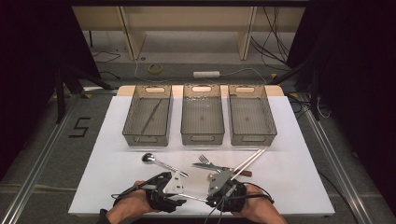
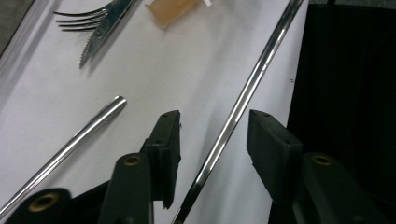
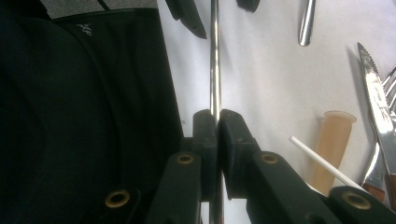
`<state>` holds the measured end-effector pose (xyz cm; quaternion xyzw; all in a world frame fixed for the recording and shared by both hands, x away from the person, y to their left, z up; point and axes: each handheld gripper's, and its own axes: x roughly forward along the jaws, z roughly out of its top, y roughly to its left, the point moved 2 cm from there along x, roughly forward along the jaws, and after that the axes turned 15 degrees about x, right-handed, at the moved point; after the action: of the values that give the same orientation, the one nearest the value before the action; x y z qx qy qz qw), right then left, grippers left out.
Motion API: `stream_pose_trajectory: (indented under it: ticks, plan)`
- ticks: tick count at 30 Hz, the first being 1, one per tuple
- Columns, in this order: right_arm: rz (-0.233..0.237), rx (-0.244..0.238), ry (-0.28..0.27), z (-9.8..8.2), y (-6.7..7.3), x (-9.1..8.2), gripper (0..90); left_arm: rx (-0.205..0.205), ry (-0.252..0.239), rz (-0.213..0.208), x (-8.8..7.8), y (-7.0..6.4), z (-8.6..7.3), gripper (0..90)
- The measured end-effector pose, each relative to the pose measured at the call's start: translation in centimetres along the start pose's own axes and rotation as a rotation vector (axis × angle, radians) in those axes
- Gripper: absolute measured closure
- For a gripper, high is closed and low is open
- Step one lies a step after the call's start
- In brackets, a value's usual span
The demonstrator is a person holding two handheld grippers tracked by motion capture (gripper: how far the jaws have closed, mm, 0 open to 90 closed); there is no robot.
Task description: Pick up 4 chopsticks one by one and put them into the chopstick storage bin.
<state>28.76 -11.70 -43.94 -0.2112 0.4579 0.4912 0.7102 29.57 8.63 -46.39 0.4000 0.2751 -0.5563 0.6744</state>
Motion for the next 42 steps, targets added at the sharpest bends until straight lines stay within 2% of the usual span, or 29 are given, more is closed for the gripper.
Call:
stream_pose_trajectory:
  ticks: [15,21,24,25,27,32,34,38,42]
  plan:
    - [0.029,-0.033,0.026,0.0,0.2,0.2,85.8,0.048,-0.012,-0.063,-0.1,-0.4,0.0,74.3]
    - [0.057,-0.053,0.036,-0.2,0.0,0.4,84.8,0.090,0.000,-0.109,0.0,-0.8,0.1,78.7]
    - [0.062,-0.043,0.024,-0.4,-0.4,0.4,81.3,0.109,-0.008,-0.149,0.1,-1.1,0.1,82.6]
    - [0.049,-0.029,0.018,-0.4,-0.6,0.3,77.6,0.111,-0.005,-0.161,0.1,-1.2,0.2,84.5]
    - [0.053,0.000,0.004,-0.5,-1.1,0.1,73.6,0.108,0.010,-0.149,0.2,-1.1,0.1,85.2]
    - [0.060,0.076,-0.085,-0.6,-2.1,-0.9,55.1,0.077,0.013,-0.135,0.0,-0.5,-0.4,85.3]
    - [0.056,0.113,-0.117,-0.7,-2.5,-1.2,52.3,0.059,0.015,-0.126,0.0,-0.3,-0.6,85.3]
    - [0.040,0.164,-0.205,-1.0,-3.2,-1.8,46.0,0.000,0.007,-0.090,-0.3,0.3,-1.0,85.3]
    - [-0.002,0.209,-0.288,-1.5,-3.9,-2.6,40.6,-0.074,-0.008,-0.027,-0.8,1.3,-1.6,85.2]
